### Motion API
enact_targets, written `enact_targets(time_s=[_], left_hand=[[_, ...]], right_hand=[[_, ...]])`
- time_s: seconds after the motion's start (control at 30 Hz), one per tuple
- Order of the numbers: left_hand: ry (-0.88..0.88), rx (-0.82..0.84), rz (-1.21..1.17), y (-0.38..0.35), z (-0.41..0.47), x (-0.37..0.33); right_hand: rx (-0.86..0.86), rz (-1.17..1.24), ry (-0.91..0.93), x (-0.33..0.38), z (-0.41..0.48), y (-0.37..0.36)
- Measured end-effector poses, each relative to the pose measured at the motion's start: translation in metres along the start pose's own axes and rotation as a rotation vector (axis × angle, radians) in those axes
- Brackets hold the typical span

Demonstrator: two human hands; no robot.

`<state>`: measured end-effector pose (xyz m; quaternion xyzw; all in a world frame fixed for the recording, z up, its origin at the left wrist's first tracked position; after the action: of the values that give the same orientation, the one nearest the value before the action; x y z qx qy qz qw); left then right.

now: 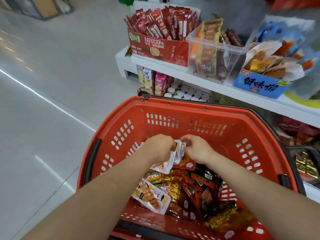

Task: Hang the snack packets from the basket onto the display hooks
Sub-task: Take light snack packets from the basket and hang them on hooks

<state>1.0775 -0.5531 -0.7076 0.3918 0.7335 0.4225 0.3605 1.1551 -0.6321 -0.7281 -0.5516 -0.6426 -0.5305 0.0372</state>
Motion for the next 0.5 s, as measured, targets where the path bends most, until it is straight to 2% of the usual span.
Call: enact_targets(time_s=[0.17,0.27,0.37,0.5], left_hand=[[-0.122,0.191,0.239,-0.045,0.039,-0.009],[-0.202,0.255,0.344,-0.063,0.039,-0.016],[-0.186,0.218,0.344,-0.071,0.043,-0.011],[-0.203,0.234,0.361,-0.061,0.031,-0.005]], right_hand=[[0.106,-0.227,0.065,-0.009,0.036,-0.032],[0.108,-0.275,0.064,-0.019,0.046,-0.041],[-0.015,-0.176,0.034,-0.034,0.048,-0.033],[-0.245,-0.122,0.082,-0.031,0.037,-0.006]])
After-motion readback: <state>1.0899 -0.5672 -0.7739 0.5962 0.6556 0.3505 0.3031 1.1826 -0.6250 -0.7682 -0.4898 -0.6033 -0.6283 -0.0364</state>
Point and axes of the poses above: each hand's wrist, its own z-axis towards the middle knuckle, its own y-axis out of the back of the hand, x = y × z, the point moved 9 cm from there along z, towards the middle knuckle, and after that the axes turned 1 degree about -x, right-handed, at the moved point
